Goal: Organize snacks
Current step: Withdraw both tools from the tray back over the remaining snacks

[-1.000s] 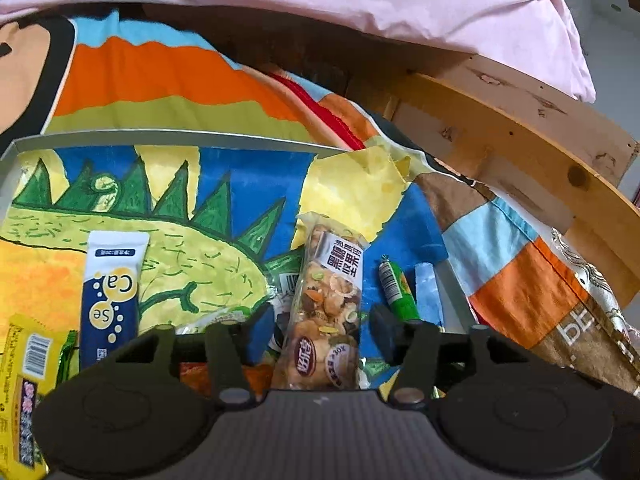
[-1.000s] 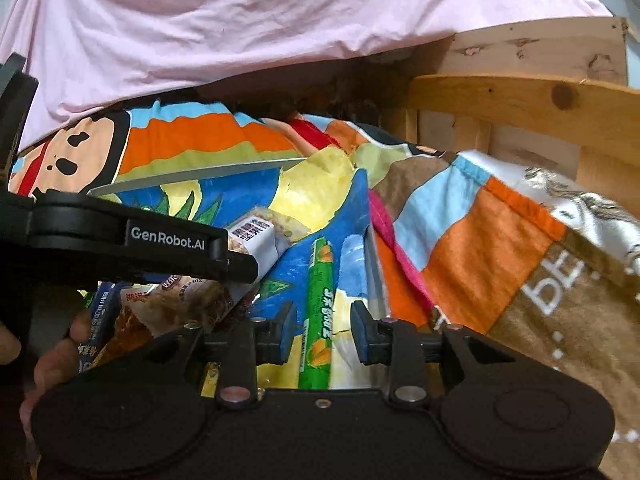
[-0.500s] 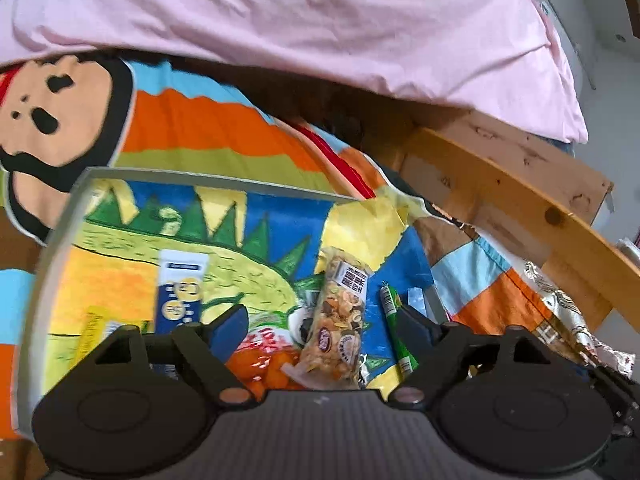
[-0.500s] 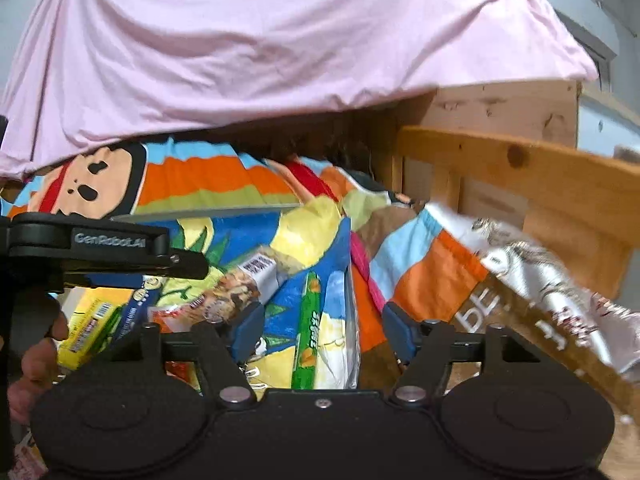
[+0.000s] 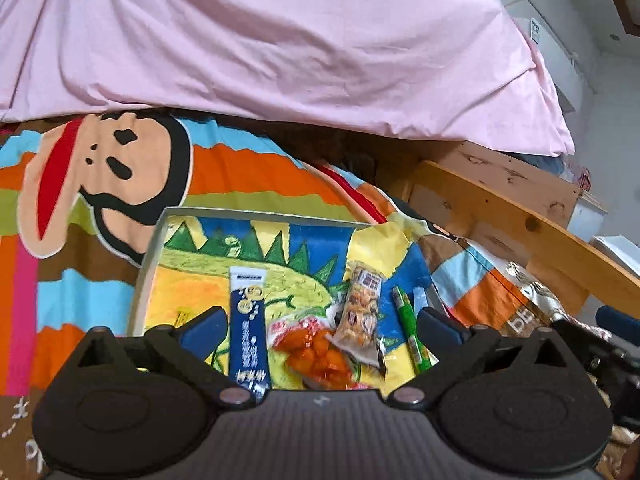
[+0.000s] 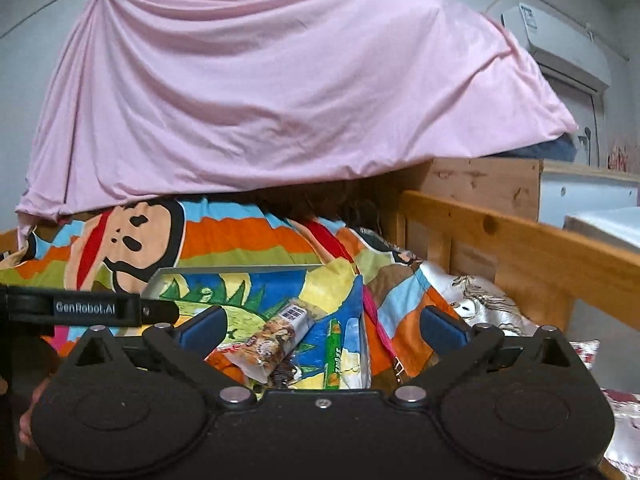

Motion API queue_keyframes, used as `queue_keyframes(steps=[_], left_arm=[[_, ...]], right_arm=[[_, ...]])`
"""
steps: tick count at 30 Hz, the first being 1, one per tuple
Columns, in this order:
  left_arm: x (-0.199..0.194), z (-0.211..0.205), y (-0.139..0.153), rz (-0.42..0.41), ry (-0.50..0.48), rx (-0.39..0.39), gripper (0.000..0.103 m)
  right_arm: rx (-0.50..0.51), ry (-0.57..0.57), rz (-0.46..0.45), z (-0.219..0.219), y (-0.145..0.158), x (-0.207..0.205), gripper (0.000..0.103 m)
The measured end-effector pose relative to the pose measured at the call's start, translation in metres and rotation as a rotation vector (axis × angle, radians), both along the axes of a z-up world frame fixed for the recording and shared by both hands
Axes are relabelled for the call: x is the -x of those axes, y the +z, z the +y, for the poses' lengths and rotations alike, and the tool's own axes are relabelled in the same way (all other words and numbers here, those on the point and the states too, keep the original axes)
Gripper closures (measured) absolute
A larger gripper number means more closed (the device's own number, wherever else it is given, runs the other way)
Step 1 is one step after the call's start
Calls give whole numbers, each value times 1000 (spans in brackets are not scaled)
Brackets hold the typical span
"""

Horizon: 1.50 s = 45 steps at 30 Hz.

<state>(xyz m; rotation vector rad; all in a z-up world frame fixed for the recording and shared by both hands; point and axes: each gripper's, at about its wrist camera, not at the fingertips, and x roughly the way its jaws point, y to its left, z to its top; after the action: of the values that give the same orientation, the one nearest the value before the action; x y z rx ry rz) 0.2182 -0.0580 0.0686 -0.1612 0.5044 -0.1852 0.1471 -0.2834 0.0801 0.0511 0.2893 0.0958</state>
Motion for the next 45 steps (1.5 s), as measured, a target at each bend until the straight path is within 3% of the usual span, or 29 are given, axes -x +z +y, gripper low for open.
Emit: queue_keyframes(steps=[14, 25, 45], left_arm=[[87, 35, -11, 30, 67, 13, 0], [145, 65, -46, 96, 171, -1, 0], [172, 73, -79, 202, 209, -122, 0]], right_arm=[[-46, -30, 68, 21, -13, 82, 1], [-9, -25, 209, 39, -46, 124, 1], [48, 94, 342, 73, -86, 136, 1]])
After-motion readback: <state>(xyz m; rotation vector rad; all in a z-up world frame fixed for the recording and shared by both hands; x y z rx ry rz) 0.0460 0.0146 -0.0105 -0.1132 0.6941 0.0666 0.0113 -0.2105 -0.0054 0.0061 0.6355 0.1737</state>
